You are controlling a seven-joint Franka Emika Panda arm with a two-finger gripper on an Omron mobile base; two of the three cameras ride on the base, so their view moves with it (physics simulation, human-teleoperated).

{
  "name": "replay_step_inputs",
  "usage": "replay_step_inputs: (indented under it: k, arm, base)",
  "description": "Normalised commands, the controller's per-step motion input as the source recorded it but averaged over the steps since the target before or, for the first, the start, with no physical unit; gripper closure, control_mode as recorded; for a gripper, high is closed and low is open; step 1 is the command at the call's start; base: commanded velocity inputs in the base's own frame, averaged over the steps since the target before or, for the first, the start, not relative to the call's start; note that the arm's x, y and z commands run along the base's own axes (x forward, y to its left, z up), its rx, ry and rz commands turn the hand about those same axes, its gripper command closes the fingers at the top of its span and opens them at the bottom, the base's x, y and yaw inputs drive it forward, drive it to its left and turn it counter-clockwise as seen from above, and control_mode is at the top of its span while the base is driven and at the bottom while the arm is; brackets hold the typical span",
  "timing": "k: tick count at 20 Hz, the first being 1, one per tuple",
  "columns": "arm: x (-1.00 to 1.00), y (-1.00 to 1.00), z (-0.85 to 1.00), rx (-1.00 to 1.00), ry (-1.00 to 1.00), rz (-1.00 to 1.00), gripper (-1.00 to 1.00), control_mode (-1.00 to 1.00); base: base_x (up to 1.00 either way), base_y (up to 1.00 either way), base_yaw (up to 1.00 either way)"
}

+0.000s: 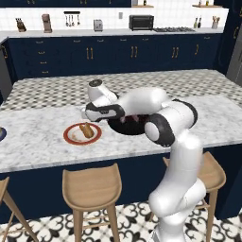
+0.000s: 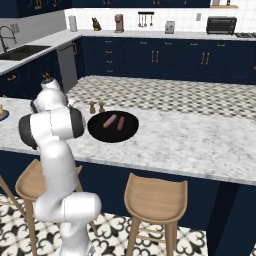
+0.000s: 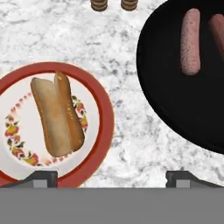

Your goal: Place one bun and one sausage from the bowl on each plate.

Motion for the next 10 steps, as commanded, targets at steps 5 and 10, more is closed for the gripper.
replay_step_inputs:
  k: [5, 10]
  arm:
    - [-0.74, -1.0, 0.65, 0.15, -0.05, -0.15, -1.0, -1.0]
    - [0.41, -1.0, 0.0, 0.01, 0.08, -0.19, -1.0, -1.0]
  base:
    - [0.0, 0.0, 0.0]
    - [0.0, 0.0, 0.0]
